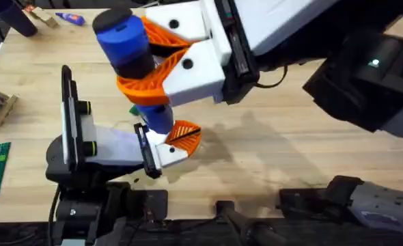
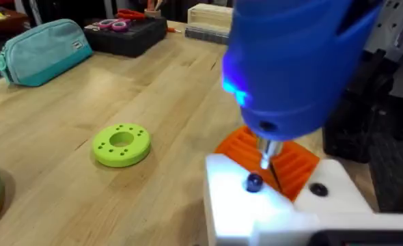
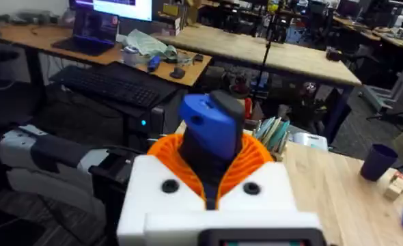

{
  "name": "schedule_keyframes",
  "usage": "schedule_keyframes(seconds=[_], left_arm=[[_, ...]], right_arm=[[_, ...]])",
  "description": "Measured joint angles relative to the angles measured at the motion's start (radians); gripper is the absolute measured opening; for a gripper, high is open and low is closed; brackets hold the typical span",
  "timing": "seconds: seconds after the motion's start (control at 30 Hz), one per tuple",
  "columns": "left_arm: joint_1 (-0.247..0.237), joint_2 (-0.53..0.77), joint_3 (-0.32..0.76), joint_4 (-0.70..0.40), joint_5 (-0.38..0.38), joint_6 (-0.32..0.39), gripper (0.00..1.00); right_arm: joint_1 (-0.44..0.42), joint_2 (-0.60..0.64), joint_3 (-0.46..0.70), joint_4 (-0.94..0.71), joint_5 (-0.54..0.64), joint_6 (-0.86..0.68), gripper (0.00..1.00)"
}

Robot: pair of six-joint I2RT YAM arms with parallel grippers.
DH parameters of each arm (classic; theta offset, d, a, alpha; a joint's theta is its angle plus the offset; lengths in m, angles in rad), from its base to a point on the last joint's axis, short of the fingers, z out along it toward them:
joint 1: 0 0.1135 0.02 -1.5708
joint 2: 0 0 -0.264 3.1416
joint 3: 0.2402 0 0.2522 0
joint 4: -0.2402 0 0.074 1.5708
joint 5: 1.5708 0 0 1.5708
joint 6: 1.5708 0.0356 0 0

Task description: Pick up the gripper from the table and insert it into the empty holder that is missing its gripper. Then pick up a screw, insert it into the mounting hole, and use the screwdriver to tighten it. Finally, clean up the table by picking up the vegetable and placing it into the bucket.

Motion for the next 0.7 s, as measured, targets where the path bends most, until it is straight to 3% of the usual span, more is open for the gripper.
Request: schedule_keyframes(seconds=[0.7], left_arm=[[0.0,0.0,0.0,0.0,0.0,0.0,0.009]], right_arm=[[0.013,0.018,0.0,0.007,-0.006,0.002,0.048]])
